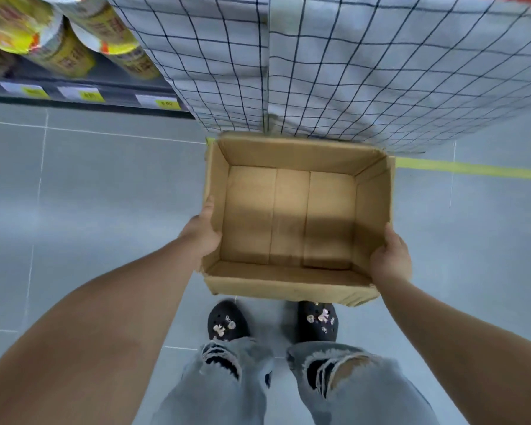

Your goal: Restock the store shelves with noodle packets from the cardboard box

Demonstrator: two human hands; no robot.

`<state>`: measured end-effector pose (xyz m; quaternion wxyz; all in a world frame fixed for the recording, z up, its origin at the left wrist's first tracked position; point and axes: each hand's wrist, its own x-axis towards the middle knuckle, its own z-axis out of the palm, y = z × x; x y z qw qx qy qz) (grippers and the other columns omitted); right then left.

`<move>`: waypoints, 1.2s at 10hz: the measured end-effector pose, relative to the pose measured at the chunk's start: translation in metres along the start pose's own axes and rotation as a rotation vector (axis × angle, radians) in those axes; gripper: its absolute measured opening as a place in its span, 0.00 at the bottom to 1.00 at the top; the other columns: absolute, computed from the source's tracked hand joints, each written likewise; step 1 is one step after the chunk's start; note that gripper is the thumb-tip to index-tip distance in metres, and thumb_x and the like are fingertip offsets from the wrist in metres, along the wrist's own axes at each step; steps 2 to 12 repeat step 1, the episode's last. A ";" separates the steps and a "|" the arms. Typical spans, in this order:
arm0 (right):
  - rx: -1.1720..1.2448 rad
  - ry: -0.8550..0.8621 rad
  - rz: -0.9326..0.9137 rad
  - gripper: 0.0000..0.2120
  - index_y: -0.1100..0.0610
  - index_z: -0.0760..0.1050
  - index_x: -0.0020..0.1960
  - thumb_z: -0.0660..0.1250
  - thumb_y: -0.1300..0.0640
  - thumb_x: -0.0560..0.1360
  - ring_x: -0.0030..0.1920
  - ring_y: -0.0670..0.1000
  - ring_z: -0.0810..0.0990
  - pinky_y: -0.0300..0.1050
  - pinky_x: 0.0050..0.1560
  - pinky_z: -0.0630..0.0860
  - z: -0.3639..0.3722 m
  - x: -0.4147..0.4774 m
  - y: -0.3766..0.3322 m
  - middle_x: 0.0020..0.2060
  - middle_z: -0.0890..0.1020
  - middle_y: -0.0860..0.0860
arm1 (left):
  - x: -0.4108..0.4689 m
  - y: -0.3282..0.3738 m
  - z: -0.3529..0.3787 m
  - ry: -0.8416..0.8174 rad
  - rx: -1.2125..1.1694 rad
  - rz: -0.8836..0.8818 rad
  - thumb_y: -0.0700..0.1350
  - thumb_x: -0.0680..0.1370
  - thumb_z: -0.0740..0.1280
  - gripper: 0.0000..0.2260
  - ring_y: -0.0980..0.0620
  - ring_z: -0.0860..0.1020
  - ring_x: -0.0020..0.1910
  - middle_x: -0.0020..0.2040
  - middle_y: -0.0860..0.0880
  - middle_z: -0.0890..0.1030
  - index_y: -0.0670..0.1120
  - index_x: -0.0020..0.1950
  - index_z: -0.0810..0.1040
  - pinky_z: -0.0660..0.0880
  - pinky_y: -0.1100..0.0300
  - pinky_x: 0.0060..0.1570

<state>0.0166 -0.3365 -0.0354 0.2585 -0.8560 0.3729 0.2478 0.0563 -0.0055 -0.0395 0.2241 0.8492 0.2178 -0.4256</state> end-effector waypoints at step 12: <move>0.045 -0.095 -0.143 0.25 0.53 0.61 0.74 0.57 0.63 0.78 0.71 0.54 0.66 0.47 0.67 0.63 -0.002 -0.027 -0.029 0.72 0.67 0.53 | -0.021 0.008 -0.007 0.045 -0.168 -0.011 0.47 0.79 0.61 0.35 0.40 0.68 0.69 0.74 0.42 0.63 0.52 0.77 0.40 0.69 0.51 0.66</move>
